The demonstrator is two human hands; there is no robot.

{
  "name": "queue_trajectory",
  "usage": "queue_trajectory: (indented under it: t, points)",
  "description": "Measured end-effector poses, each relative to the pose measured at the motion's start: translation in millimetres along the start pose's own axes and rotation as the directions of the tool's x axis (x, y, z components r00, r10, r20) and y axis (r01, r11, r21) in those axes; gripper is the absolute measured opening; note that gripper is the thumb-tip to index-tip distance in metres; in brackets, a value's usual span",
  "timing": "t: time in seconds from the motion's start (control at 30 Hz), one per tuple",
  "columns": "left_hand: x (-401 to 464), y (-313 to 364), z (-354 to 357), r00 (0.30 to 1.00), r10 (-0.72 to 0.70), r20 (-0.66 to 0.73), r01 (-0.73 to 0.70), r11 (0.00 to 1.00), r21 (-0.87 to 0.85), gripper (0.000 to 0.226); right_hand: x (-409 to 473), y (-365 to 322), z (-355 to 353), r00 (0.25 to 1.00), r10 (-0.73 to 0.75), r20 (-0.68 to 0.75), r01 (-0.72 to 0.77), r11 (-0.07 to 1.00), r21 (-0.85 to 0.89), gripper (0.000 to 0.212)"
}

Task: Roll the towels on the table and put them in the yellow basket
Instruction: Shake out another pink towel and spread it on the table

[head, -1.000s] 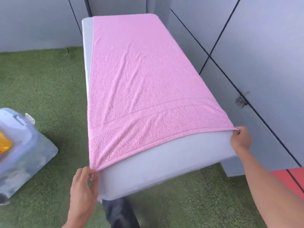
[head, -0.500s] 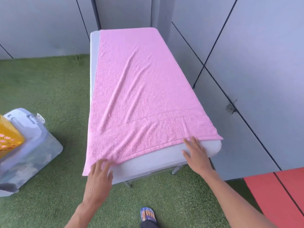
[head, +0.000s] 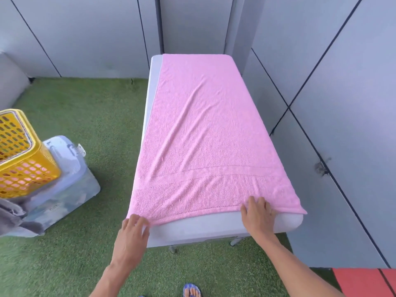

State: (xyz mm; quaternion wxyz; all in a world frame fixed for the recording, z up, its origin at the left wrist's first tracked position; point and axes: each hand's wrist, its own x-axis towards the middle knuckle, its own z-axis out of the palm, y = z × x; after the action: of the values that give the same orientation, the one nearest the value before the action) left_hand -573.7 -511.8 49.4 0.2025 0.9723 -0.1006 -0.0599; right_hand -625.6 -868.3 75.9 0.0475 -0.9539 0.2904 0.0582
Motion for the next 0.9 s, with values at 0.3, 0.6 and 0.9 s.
queue_trajectory:
  t: [0.3,0.6,0.9]
  points:
    - [76.4,-45.9,-36.6,0.997,0.073,0.004,-0.073,0.997,-0.024,0.006,-0.8,-175.0,28.2,0.978,-0.209,-0.013,0.208,0.958,0.196,0.026]
    - [182.4,-142.9,-102.6,0.968,0.237,0.080,-0.235,0.971,-0.029,0.018,24.4,-359.9,27.7,0.989,-0.145,0.033,0.132,0.959,0.251,0.031]
    - [323.8,-180.6,-138.9,0.935,0.326,0.138,-0.321,0.945,-0.058,0.019,105.1,-454.0,22.7,0.999,-0.037,0.006,0.034,0.967,0.254,0.033]
